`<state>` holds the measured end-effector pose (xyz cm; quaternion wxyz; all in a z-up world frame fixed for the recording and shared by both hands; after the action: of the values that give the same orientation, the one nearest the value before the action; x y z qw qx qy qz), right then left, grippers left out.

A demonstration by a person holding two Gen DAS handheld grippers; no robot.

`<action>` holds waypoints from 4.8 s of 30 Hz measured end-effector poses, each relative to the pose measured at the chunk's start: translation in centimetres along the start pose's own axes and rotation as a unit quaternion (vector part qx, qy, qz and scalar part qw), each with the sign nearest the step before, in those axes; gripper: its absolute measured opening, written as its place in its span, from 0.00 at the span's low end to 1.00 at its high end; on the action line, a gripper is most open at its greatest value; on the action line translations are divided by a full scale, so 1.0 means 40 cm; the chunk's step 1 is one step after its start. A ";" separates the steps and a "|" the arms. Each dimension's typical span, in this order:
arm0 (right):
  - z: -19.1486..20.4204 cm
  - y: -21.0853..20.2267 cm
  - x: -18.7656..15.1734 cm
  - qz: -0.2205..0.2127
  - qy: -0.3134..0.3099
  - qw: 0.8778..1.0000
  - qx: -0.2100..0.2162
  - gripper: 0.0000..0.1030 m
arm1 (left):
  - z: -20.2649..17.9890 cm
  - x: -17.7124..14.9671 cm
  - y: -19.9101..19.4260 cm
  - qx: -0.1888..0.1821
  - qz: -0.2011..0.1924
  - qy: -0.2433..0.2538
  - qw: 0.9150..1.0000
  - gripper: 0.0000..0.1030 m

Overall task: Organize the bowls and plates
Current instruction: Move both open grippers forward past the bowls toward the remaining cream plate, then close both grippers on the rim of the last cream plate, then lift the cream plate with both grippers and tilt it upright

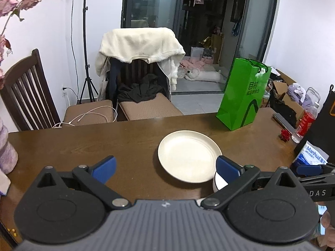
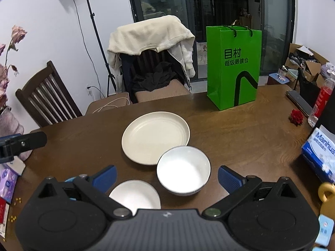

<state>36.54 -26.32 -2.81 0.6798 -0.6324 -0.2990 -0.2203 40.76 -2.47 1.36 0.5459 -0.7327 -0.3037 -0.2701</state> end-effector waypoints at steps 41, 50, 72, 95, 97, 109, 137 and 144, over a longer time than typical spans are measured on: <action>-0.164 0.621 0.169 0.121 0.011 0.992 0.023 1.00 | 0.030 0.065 0.630 0.115 0.124 -0.034 0.985 1.00; -0.185 0.675 0.143 0.133 0.017 0.991 0.021 0.92 | 0.048 0.001 0.698 0.123 0.161 -0.043 0.978 0.99; -0.175 0.742 0.087 0.184 0.021 0.982 0.033 0.30 | 0.073 -0.073 0.755 0.119 0.223 -0.069 0.965 0.52; -0.142 0.737 0.088 0.145 0.012 0.988 0.062 0.09 | 0.061 -0.052 0.755 0.130 0.195 -0.064 0.970 0.22; -0.140 0.734 0.088 0.143 0.012 0.988 0.063 0.09 | 0.060 -0.048 0.754 0.131 0.192 -0.061 0.971 0.22; -0.139 0.689 0.106 0.117 0.010 0.991 0.062 0.09 | 0.056 -0.010 0.704 0.129 0.163 -0.055 0.977 0.22; -0.055 0.510 0.198 0.070 0.001 0.995 0.068 0.09 | 0.058 0.086 0.507 0.125 0.116 -0.054 0.984 0.22; -0.036 0.478 0.193 0.069 -0.001 0.995 0.068 0.09 | 0.065 0.086 0.467 0.121 0.111 -0.051 0.985 0.22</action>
<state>55.28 -25.18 -11.47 0.7345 -0.6041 -0.2694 -0.1518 57.05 -3.54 -8.70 0.6411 -0.7032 -0.2782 -0.1309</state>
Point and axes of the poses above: each gripper's, at about its wrist camera, not at the fingertips, and y roughly the way its jaws point, z to its left, x to its top, the point moved 6 cm from there along y, roughly the way its jaws point, and after that the axes turned 12 degrees about -y, right-handed, at the moved point
